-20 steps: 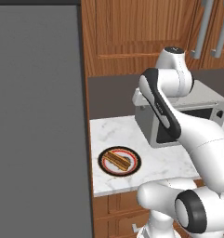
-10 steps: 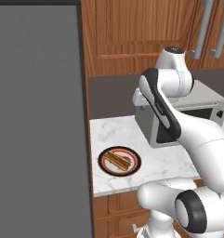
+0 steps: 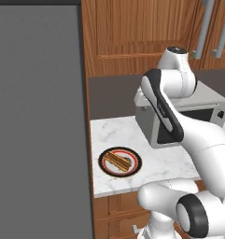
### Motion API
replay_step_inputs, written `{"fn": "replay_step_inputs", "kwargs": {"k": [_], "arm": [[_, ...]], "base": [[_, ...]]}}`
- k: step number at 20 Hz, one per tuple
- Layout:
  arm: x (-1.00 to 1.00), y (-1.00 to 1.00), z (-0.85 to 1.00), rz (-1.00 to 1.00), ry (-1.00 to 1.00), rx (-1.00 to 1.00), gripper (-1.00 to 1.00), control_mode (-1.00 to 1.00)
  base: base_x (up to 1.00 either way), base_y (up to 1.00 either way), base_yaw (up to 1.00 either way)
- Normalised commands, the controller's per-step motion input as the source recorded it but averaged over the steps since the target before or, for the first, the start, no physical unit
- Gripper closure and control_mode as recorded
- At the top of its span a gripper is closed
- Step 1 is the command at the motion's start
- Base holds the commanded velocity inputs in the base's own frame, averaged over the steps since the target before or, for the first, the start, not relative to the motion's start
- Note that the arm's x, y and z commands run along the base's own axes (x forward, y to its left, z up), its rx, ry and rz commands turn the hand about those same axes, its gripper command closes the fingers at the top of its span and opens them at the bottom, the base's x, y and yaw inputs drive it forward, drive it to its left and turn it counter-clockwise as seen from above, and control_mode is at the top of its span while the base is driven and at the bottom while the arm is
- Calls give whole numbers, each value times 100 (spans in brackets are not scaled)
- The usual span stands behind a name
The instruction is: Open the toaster oven door. Place the hotdog bun on the bottom rack in the toaster oven and place the chicken drumstick on the top rack.
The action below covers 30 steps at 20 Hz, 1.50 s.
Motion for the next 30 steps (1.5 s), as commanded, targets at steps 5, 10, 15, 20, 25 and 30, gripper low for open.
{"fn": "replay_step_inputs", "kwargs": {"k": [5, 10, 15, 20, 25, 30], "arm": [[-38, -8, 0, -7, -17, 2, -100, -100], [-13, -26, 0, -38, 15, 1, -100, -100], [-2, -31, 0, -34, 12, 10, -100, -100], [-9, -42, 0, -25, 2, 16, -100, -100], [-8, -36, 0, -31, 7, 11, -100, -100], [-2, -38, -3, -28, 3, 14, -100, -100]], "base": [[0, 0, 0], [0, 0, 0], [0, 0, 0], [0, 0, 0], [0, 0, 0], [0, 0, 0]]}}
